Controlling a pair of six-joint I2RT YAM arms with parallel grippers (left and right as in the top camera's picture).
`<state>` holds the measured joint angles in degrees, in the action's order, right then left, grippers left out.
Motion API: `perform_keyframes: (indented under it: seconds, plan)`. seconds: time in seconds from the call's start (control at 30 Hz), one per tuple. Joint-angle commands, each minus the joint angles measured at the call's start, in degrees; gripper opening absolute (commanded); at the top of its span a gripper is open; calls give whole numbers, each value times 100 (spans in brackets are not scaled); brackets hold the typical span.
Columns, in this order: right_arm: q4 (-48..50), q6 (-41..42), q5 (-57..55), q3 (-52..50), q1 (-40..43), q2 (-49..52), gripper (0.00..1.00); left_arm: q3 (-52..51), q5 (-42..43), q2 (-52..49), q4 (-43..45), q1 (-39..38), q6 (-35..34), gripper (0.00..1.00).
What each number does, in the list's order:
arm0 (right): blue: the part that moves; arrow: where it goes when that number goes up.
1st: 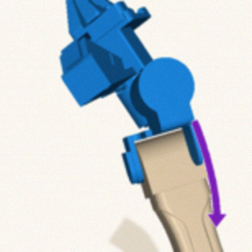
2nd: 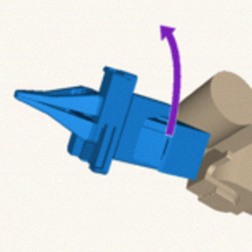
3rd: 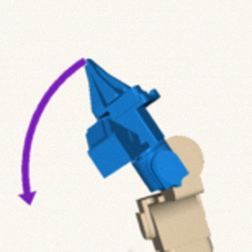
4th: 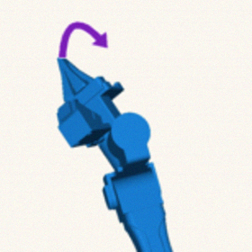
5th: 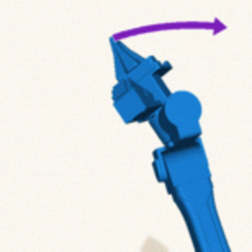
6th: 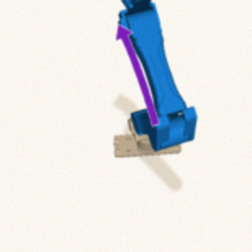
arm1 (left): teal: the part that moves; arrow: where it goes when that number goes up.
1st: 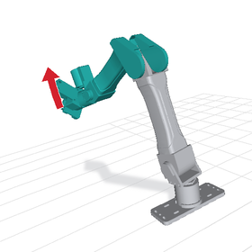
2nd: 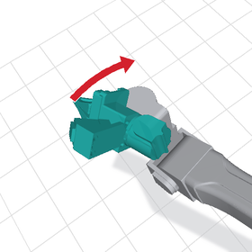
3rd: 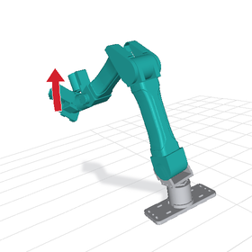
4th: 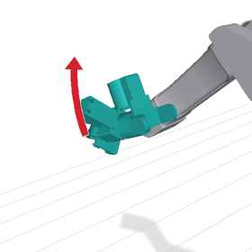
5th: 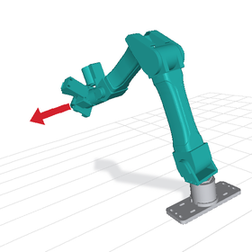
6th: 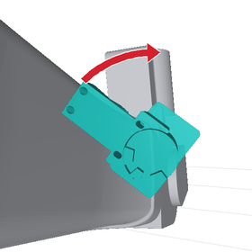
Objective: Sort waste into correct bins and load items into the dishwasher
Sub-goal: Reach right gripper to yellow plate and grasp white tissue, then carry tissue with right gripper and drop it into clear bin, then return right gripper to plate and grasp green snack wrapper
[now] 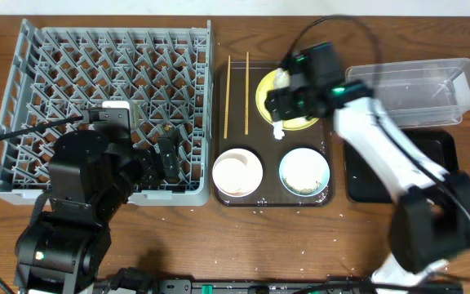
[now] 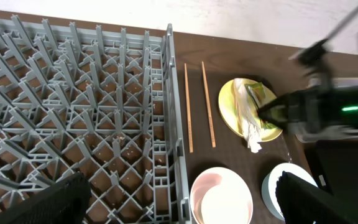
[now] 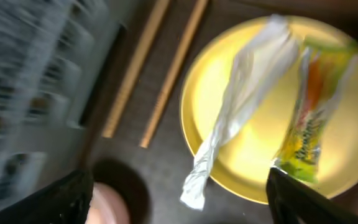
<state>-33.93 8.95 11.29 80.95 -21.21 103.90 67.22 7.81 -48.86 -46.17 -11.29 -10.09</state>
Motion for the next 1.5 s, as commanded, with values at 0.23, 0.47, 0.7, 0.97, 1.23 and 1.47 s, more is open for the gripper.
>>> perform_keyframes:
  seconds: [0.23, 0.47, 0.7, 0.97, 1.23, 1.47]
  plan:
    - [737, 1095, -1956, 101, -420, 1552, 5, 120, 74, 26, -9, 24, 39, 96]
    - [232, 1102, -1856, 236, -195, 140, 1, 120, 74, 26, -9, 24, 39, 96]
    - [-398, 3176, -2098, 221, 1362, -739, 1, 120, 74, 26, -9, 24, 39, 96]
    - [-297, 4216, -2135, 214, 2404, 48, 42, 120, 74, 26, -9, 24, 39, 96]
    - [719, 715, 365, 254, 1703, -588, 61, 120, 74, 26, -9, 24, 39, 96]
    - [723, -57, -1843, 245, 304, 219, 57, 120, 74, 26, -9, 24, 39, 96]
